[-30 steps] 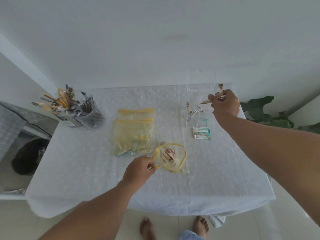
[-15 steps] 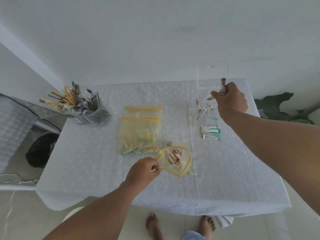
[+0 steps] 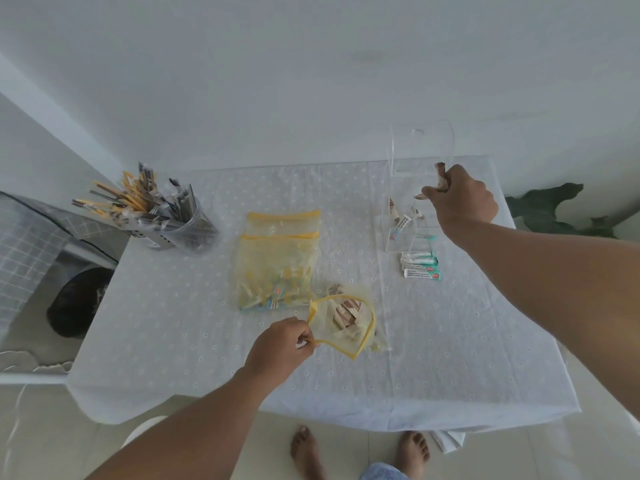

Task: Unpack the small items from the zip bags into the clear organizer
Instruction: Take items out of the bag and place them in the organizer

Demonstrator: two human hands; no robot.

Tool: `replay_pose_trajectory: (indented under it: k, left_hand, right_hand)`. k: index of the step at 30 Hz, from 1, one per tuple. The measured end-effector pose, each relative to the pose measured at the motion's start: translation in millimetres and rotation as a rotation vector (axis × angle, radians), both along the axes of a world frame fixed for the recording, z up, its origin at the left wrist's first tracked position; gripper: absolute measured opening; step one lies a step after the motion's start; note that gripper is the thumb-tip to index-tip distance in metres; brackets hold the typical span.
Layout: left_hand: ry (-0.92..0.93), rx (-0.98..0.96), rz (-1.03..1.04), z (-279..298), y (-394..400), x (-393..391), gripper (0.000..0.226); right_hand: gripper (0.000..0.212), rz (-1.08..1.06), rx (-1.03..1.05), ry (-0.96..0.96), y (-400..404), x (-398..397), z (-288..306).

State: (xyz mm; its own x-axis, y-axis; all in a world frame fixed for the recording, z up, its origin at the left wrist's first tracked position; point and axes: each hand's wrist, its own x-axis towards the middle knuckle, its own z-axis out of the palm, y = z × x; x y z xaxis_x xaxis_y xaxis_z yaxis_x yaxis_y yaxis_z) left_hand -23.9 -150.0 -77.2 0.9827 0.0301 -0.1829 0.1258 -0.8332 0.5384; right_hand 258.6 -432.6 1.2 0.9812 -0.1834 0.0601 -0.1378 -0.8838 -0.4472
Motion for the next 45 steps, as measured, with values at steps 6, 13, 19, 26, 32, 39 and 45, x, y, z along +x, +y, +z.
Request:
replay_pose_trajectory:
  k: [6,13,19,26,32,39,45]
  left_hand:
    - [0.0,0.004,-0.008,0,-1,-1,0.021]
    - [-0.001,0.025,-0.013,-1,2,-5,0.019]
    - [0.004,0.033,-0.025,0,1,-4,0.018]
    - [0.015,0.039,-0.029,0,2,-1,0.02]
    - [-0.003,0.025,-0.032,1,0,2,0.021]
    - [-0.017,0.019,-0.046,4,-5,5,0.025]
    - [-0.036,0.008,-0.055,7,-4,11,0.025]
  right_hand:
    - [0.031,0.019,0.006,0.029,4,4,-1]
    - [0.039,0.032,-0.015,0.083,4,3,-10]
    - [0.038,0.007,0.247,0.118,-2,3,-17]
    - [0.032,0.009,0.462,0.142,-6,6,-22]
    - [0.029,0.062,0.496,0.202,-8,-2,-9]
    - [0.021,0.05,0.403,0.173,-22,-8,-9]
    - [0.011,0.069,0.316,0.142,-29,-21,-6]
